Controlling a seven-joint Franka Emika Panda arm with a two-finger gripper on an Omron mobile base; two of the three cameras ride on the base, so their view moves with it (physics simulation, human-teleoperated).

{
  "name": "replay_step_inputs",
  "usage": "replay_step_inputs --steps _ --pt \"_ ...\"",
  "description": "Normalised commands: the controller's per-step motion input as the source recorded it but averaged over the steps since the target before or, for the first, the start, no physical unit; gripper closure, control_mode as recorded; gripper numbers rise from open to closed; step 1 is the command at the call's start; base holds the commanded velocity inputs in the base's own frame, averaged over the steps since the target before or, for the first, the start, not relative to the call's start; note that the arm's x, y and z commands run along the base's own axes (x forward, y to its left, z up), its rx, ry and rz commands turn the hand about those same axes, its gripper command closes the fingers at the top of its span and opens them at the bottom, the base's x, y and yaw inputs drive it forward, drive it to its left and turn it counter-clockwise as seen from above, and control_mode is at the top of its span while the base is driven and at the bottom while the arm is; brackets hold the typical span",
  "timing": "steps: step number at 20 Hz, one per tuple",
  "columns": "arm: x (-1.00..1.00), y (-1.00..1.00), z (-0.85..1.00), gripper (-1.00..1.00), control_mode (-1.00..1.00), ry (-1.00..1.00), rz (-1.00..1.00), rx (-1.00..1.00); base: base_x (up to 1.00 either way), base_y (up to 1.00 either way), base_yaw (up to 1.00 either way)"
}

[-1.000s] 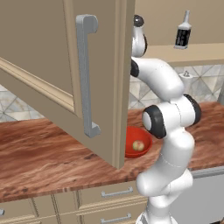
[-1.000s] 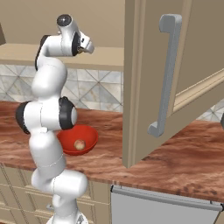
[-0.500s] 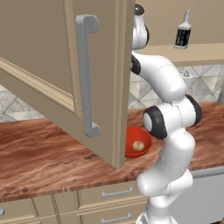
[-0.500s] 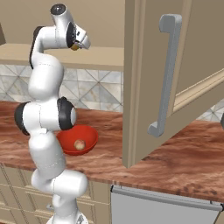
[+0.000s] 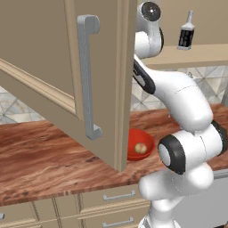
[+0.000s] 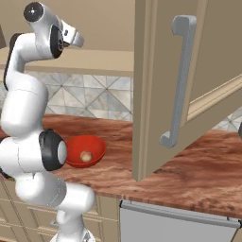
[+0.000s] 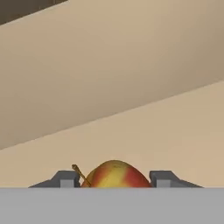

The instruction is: Open the cabinet. Pick the apple and peach from the cabinet and place them into the bowl. Then close the cabinet.

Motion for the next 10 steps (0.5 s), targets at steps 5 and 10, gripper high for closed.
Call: replay_step_inputs --steps 5,10 --pt "-1.00 0.15 -0.10 1.00 -1.00 -0.50 0.00 0.06 0.00 0.00 0.00" --pt "-1.00 0.00 0.43 1.00 -1.00 -0.31 -0.04 0.22 0.00 0.00 0.00"
